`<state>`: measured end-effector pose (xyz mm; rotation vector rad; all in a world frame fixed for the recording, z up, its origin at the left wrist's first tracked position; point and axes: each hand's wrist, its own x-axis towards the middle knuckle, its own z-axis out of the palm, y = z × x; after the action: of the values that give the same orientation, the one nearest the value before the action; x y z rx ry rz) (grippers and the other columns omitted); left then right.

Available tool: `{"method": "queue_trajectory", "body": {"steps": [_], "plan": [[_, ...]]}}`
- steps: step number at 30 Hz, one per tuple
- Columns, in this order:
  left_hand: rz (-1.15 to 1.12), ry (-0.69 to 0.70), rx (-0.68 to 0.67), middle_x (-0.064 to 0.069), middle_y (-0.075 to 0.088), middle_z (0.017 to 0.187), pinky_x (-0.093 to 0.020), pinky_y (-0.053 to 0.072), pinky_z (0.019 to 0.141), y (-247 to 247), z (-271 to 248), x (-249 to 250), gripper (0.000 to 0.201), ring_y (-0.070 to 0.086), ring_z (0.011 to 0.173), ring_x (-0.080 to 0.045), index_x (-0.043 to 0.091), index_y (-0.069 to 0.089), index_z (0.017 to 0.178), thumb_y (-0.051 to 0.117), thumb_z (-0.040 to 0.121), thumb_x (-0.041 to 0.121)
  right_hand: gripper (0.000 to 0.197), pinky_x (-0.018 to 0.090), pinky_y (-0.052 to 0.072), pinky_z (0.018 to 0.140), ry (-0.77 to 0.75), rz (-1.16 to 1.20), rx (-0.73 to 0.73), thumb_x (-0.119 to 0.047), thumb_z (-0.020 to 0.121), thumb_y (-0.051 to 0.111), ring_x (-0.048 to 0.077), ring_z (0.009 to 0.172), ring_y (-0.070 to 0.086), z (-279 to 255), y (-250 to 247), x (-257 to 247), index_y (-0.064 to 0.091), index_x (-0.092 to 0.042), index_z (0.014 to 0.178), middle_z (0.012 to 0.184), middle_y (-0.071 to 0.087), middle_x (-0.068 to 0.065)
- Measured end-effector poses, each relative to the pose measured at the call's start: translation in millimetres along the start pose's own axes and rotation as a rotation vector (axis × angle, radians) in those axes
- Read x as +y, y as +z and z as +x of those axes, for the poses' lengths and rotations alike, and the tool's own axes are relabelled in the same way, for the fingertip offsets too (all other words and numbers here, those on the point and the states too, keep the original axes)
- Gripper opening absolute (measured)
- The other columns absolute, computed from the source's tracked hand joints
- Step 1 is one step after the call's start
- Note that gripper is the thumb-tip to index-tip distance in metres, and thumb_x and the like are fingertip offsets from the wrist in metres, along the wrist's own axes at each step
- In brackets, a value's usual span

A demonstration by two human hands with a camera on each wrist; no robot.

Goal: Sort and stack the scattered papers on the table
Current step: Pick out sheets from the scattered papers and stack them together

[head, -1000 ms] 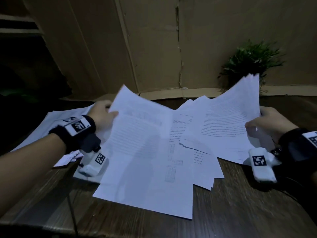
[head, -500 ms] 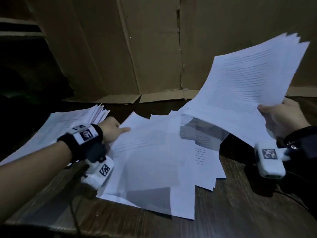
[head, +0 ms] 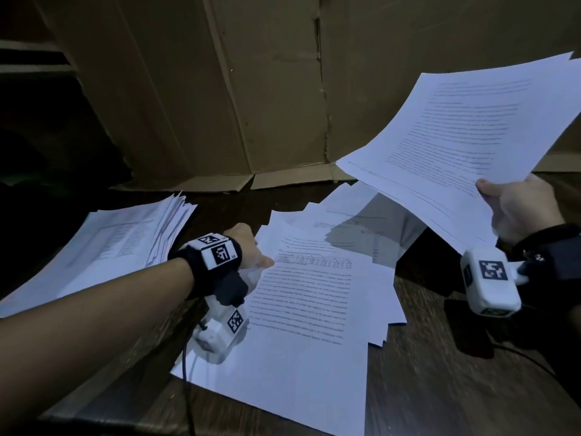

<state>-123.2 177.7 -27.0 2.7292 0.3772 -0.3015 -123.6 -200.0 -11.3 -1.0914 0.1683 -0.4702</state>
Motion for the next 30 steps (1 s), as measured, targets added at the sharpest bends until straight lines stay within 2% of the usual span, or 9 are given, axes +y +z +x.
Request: {"method": "queue_trajectory", "body": {"steps": [3,5,9,14,18,21,24,27,30], "plan": [[-0.017,0.015,-0.019,-0.014,0.065,0.107,-0.031,0.046,0.068,-4,2,6,0.051,0.065,0.096,-0.027,0.003,0.064,0.11,0.085,0.074,0.032,0.046,0.014,0.054,0.061,0.012,0.014,0.009,0.013,0.095,0.05,0.011,0.09,0.066,2,-1,-2,0.053,-0.003,0.138,0.106,0.066,-0.002],[-0.017,0.016,-0.04,-0.013,0.067,0.107,-0.032,0.046,0.07,-5,4,9,0.054,0.064,0.095,-0.026,0.001,0.063,0.116,0.085,0.075,0.029,0.046,0.014,0.054,0.059,0.028,0.015,0.013,0.012,0.094,0.051,0.01,0.087,0.066,3,-1,-2,0.054,-0.003,0.137,0.105,0.067,-0.002],[-0.04,-0.001,-0.065,-0.013,0.06,0.131,-0.039,0.051,0.089,-6,10,10,0.061,0.059,0.118,-0.03,0.001,0.058,0.126,0.085,0.075,0.021,0.045,0.014,0.055,0.06,0.041,0.014,0.022,0.012,0.094,0.052,0.013,0.092,0.068,3,-1,-2,0.055,-0.003,0.136,0.106,0.068,0.0],[-0.051,0.047,-0.13,-0.01,0.063,0.121,-0.031,0.051,0.069,-11,14,10,0.066,0.061,0.101,-0.024,0.002,0.054,0.132,0.084,0.076,0.016,0.042,0.012,0.054,0.059,0.035,0.018,0.013,0.013,0.095,0.051,0.005,0.078,0.069,-2,0,0,0.056,-0.002,0.134,0.102,0.068,-0.002],[-0.062,0.152,-0.26,-0.002,0.063,0.123,-0.041,0.054,0.094,-16,25,8,0.057,0.063,0.107,-0.022,0.014,0.055,0.13,0.081,0.079,0.015,0.043,0.014,0.055,0.061,0.03,-0.008,0.014,0.014,0.094,0.049,0.012,0.09,0.068,0,1,1,0.056,-0.001,0.134,0.11,0.068,0.002],[-0.043,0.211,-0.269,0.003,0.062,0.121,-0.036,0.051,0.095,-18,33,9,0.046,0.061,0.11,-0.02,0.022,0.056,0.121,0.08,0.081,0.026,0.044,0.018,0.058,0.064,0.04,-0.031,0.011,0.015,0.094,0.048,0.019,0.1,0.067,4,2,3,0.058,-0.004,0.132,0.114,0.068,0.005],[0.012,0.269,-0.263,0.001,0.066,0.118,-0.037,0.053,0.093,-23,43,8,0.045,0.064,0.1,-0.018,0.023,0.062,0.117,0.081,0.078,0.033,0.042,0.019,0.059,0.066,0.043,-0.056,0.002,0.014,0.094,0.048,0.018,0.099,0.067,5,1,5,0.058,-0.006,0.13,0.112,0.068,0.003],[-0.019,0.294,-0.271,0.001,0.068,0.119,-0.039,0.051,0.097,-24,52,3,0.047,0.064,0.105,-0.021,0.024,0.065,0.122,0.081,0.079,0.029,0.043,0.019,0.059,0.07,0.041,-0.071,0.002,0.014,0.095,0.049,0.018,0.1,0.067,5,1,6,0.058,-0.005,0.132,0.113,0.068,0.003],[-0.094,0.312,-0.251,-0.003,0.069,0.119,-0.042,0.049,0.101,-21,56,-1,0.041,0.062,0.114,-0.026,0.014,0.069,0.118,0.081,0.08,0.022,0.043,0.02,0.06,0.069,0.037,-0.077,-0.001,0.015,0.094,0.048,0.019,0.1,0.067,4,1,7,0.056,-0.003,0.132,0.116,0.067,0.006]]}}
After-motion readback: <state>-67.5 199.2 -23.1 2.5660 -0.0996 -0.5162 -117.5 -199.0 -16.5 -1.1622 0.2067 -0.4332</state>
